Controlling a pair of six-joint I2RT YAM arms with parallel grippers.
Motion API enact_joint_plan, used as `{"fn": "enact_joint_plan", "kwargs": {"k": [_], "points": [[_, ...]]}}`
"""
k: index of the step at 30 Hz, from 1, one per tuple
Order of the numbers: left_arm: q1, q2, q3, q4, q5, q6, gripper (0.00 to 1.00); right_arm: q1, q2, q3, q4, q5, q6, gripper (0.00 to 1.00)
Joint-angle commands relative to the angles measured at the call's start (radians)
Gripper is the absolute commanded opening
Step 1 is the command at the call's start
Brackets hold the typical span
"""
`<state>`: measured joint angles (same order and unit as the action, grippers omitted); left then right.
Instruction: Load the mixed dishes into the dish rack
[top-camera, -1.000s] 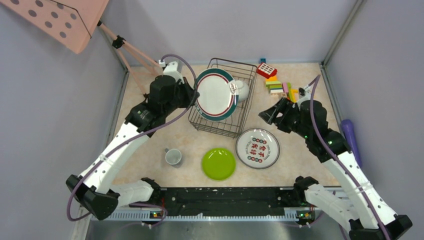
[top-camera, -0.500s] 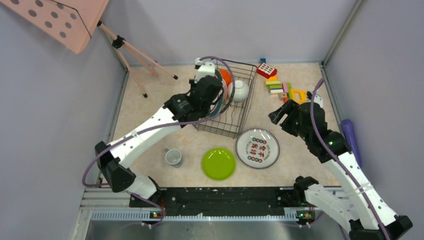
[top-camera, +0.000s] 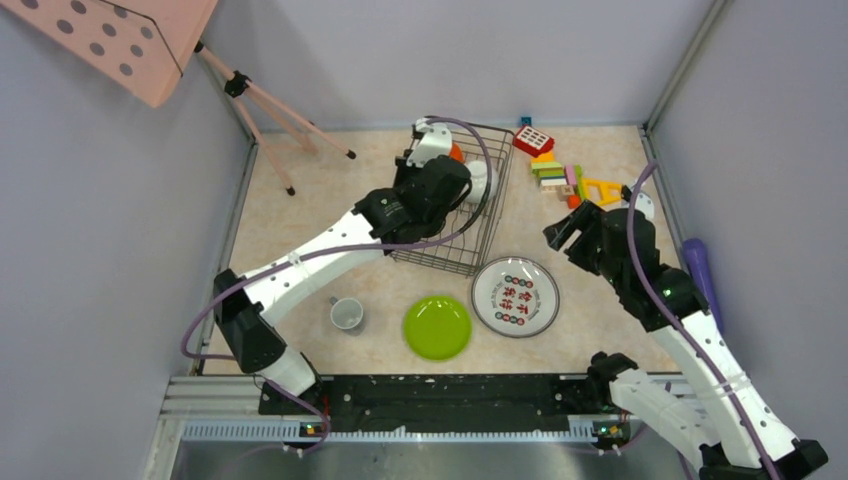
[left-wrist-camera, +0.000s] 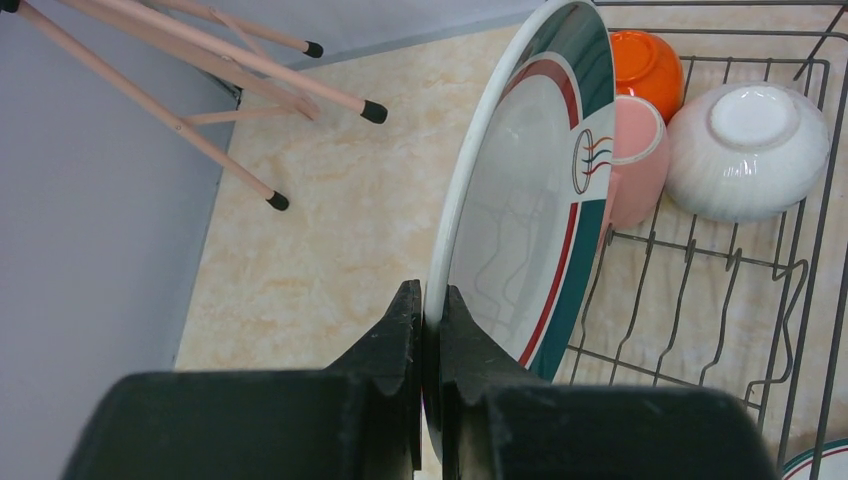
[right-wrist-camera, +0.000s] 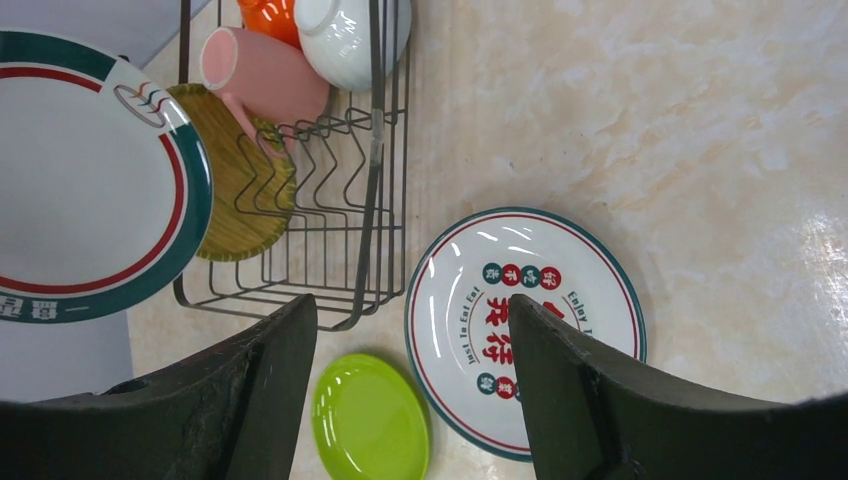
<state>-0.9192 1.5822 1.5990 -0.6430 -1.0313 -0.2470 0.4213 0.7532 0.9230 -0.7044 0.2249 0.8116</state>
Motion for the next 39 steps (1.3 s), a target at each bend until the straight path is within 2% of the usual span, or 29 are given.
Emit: {"fn": "enact_joint_plan", "kwargs": {"k": [1, 10, 21, 24, 25, 26, 28, 34, 39], "points": [[-0.007, 0.012, 0.036, 0.071, -0.008, -0.003, 0.00, 0.001, -0.020, -0.007, 0.002, 0.022, -0.009, 0.69], [-0.009, 0.031, -0.020, 0.109, 0.045, -0.008, 0.00, 0.001, -0.025, 0.002, -0.008, 0.024, -0.020, 0.69], [-0.018, 0.130, -0.053, 0.143, -0.039, -0.021, 0.00, 0.001, -0.038, -0.022, -0.007, 0.020, -0.032, 0.68], [-0.018, 0.154, -0.055, 0.140, -0.028, -0.035, 0.00, 0.001, -0.044, -0.042, 0.001, 0.018, -0.039, 0.69], [-0.018, 0.159, -0.054, 0.138, -0.008, -0.041, 0.00, 0.001, -0.045, -0.054, 0.008, 0.012, -0.044, 0.72], [-0.017, 0.163, -0.051, 0.134, 0.013, -0.045, 0.02, 0.001, -0.047, -0.067, 0.017, 0.004, -0.047, 0.77], [-0.017, 0.169, -0.038, 0.116, 0.048, -0.056, 0.11, 0.002, -0.048, -0.103, 0.039, -0.020, -0.054, 0.82], [0.002, 0.168, -0.028, 0.063, 0.112, -0.105, 0.40, 0.002, -0.038, -0.193, 0.024, -0.053, -0.024, 0.84], [0.023, 0.144, -0.034, 0.050, 0.145, -0.121, 0.47, 0.001, -0.043, -0.266, 0.009, -0.072, 0.012, 0.85]]}}
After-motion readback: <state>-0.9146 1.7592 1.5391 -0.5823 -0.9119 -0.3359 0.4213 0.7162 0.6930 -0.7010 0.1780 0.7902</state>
